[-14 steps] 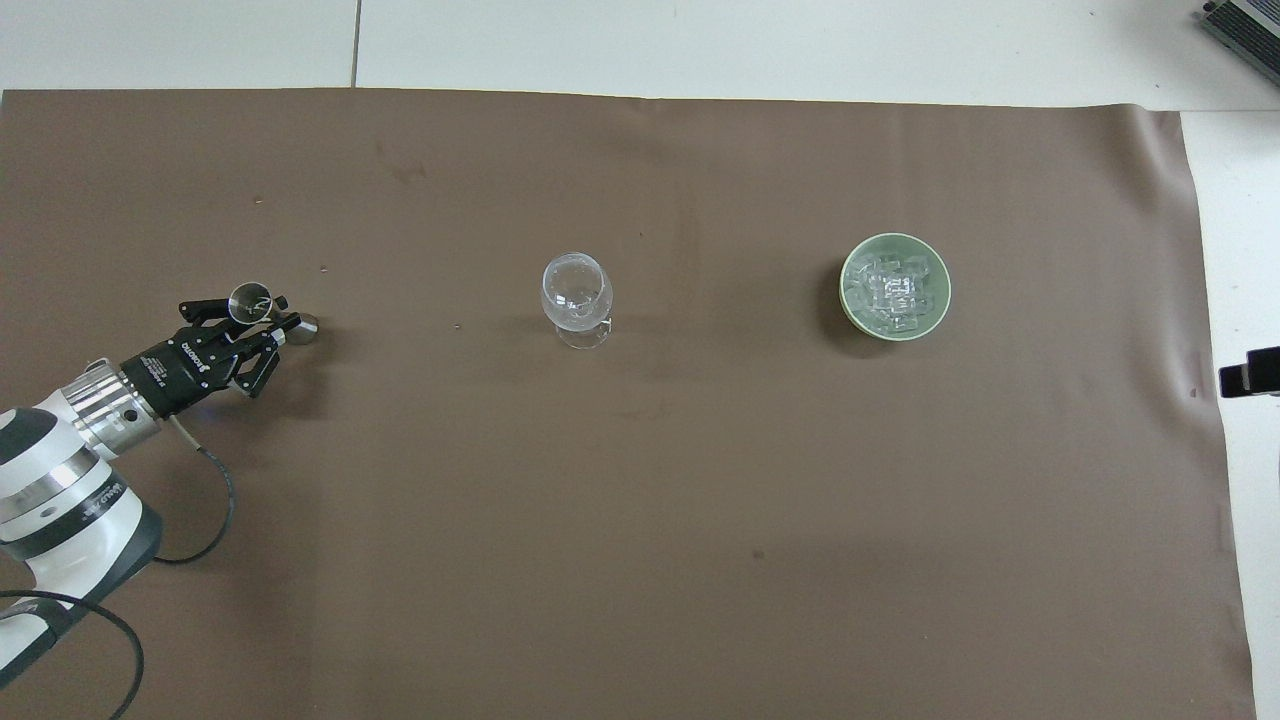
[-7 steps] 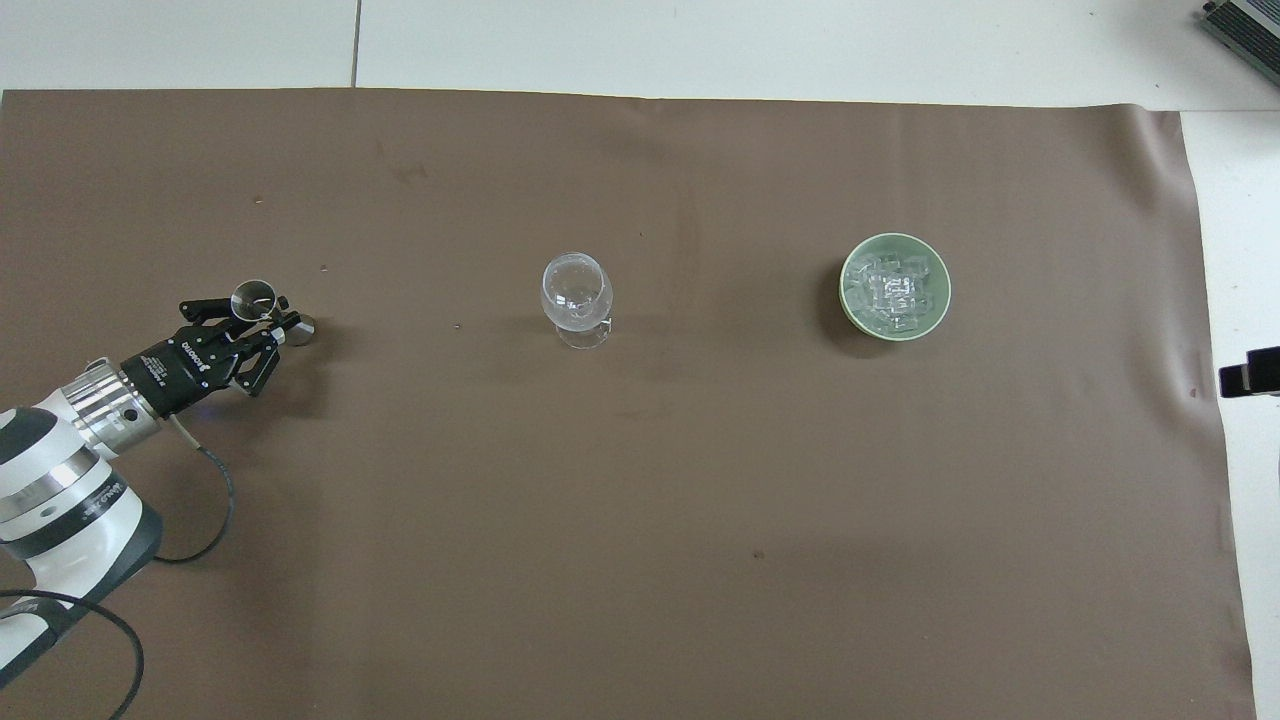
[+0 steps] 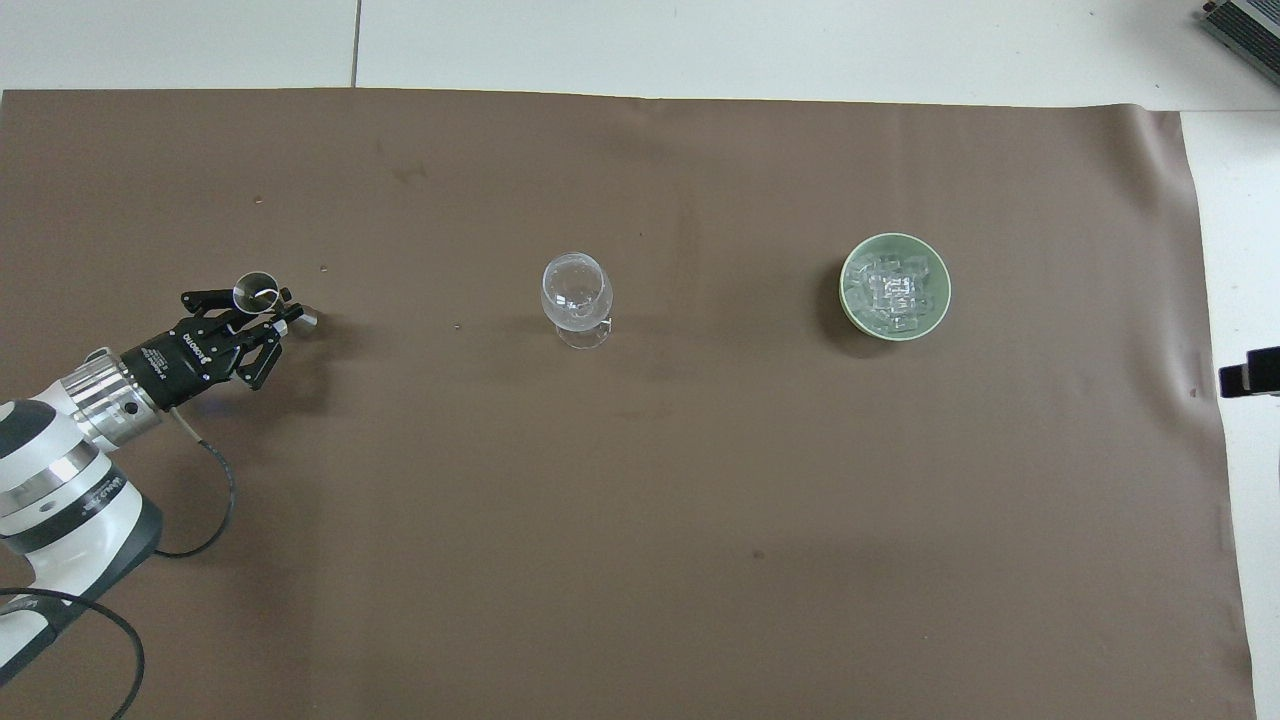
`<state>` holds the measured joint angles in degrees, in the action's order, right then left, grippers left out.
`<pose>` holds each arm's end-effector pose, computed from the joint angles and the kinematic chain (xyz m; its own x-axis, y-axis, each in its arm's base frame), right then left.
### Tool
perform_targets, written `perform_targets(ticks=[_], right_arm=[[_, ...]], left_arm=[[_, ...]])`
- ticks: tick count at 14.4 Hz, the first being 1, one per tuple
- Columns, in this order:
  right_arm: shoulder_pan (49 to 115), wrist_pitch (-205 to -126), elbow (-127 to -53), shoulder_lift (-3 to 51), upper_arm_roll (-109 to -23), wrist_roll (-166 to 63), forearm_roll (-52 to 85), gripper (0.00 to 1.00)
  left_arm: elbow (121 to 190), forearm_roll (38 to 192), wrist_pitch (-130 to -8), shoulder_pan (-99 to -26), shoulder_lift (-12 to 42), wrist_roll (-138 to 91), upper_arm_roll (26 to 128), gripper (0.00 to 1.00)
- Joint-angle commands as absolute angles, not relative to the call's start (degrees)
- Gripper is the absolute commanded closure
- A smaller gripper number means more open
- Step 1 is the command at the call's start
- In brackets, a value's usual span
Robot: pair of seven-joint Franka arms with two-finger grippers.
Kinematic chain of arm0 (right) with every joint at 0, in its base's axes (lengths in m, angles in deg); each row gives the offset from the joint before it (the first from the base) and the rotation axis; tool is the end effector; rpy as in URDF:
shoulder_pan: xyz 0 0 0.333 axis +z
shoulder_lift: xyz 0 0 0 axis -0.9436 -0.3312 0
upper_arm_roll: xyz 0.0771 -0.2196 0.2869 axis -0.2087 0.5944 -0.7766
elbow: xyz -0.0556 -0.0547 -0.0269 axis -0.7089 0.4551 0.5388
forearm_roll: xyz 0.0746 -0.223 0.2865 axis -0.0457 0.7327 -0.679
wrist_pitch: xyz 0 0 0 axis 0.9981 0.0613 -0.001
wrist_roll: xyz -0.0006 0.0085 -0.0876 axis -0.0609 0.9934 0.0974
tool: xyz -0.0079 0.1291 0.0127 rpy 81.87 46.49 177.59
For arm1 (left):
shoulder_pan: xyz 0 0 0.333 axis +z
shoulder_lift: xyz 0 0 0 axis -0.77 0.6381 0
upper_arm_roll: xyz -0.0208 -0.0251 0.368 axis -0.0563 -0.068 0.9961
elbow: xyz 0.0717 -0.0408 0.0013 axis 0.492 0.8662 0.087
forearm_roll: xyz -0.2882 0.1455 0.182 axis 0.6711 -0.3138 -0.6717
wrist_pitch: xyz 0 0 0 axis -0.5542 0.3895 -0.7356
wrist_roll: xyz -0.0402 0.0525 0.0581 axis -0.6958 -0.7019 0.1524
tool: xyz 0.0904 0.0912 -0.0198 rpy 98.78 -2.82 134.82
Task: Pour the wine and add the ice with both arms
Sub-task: 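Lift the silver cup with the left gripper toward the clear glass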
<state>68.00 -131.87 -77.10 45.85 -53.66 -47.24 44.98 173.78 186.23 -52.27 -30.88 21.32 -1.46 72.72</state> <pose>0.4718 -0.0629 0.7003 0.9982 -0.0599 -0.0018 -0.0599 -0.9970 -0.0483 0.5567 0.0578 0.3169 -0.1841 0.2828 -0.9413 0.8032 0.5953 0.0218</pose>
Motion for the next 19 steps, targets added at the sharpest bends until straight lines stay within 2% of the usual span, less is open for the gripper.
perform_targets(ticks=[1, 5, 12, 16, 19], right_arm=[[67.76, -131.41, -77.3, 46.52, -53.87, -47.82, 45.12, 0.0], [67.76, -131.41, -77.3, 46.52, -53.87, -47.82, 45.12, 0.0], [67.76, -131.41, -77.3, 46.52, -53.87, -47.82, 45.12, 0.0], [67.76, -131.41, -77.3, 46.52, -53.87, -47.82, 45.12, 0.0], [67.76, -131.41, -77.3, 46.52, -53.87, -47.82, 45.12, 0.0]], left_arm=[[173.99, 186.55, -52.33, -33.04, 19.05, -1.08, 73.22, 1.0], [173.99, 186.55, -53.03, -35.75, 16.76, 3.04, 73.22, 1.0], [174.07, 186.55, -61.38, -45.07, 10.44, 13.42, 73.05, 1.0], [174.16, 186.63, -62.44, -48.15, 8.94, 15.97, 72.96, 1.0], [173.99, 186.81, -67.52, -52.53, 7.18, 19.13, 72.87, 1.0]])
